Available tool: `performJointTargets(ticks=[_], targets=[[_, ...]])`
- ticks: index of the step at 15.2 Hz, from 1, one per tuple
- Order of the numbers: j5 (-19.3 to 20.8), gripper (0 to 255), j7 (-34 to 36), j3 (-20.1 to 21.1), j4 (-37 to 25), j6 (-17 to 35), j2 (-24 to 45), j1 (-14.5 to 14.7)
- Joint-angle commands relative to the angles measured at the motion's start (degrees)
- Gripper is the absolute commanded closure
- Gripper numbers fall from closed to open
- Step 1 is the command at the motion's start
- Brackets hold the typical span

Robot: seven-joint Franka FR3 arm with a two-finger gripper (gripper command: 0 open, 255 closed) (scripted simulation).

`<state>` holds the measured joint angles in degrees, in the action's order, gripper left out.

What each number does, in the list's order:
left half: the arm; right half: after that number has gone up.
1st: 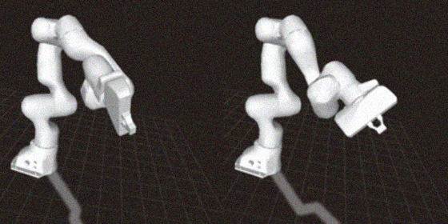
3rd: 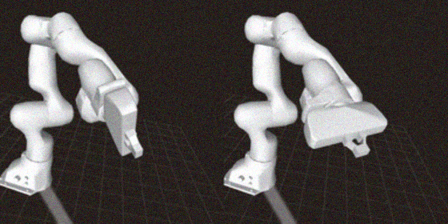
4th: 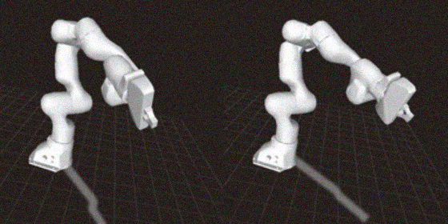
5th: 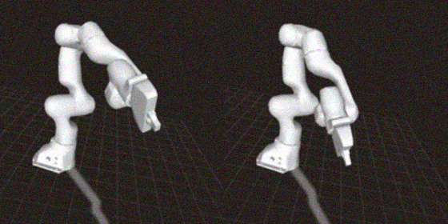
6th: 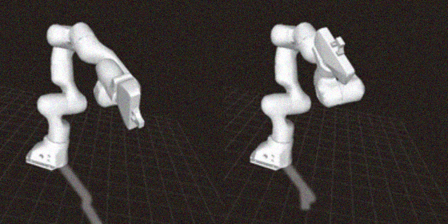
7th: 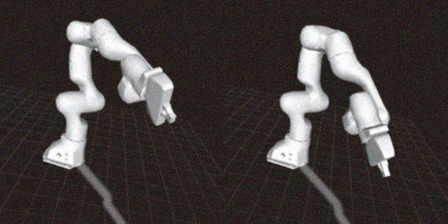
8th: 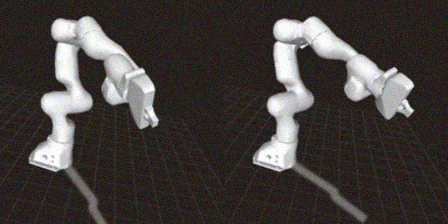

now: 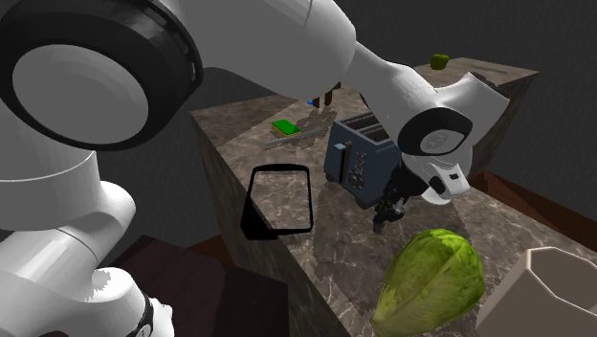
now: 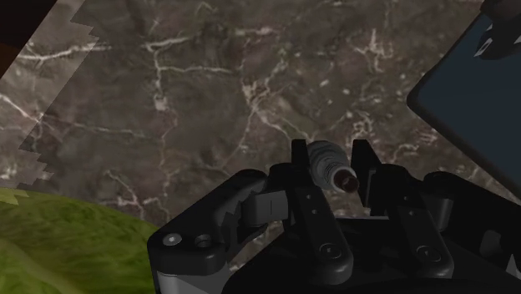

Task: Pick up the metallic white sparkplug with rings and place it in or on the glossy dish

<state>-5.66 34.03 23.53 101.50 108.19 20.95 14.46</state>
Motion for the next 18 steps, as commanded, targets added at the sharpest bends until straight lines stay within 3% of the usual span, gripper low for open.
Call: performJointTargets(ticks=[1,18], targets=[[0.0,255,0.0,0.0,0.01,0.0,0.01,0.0],[-1.11,255,1.04,0.54,-6.76,-10.14,-3.66,-0.47]])
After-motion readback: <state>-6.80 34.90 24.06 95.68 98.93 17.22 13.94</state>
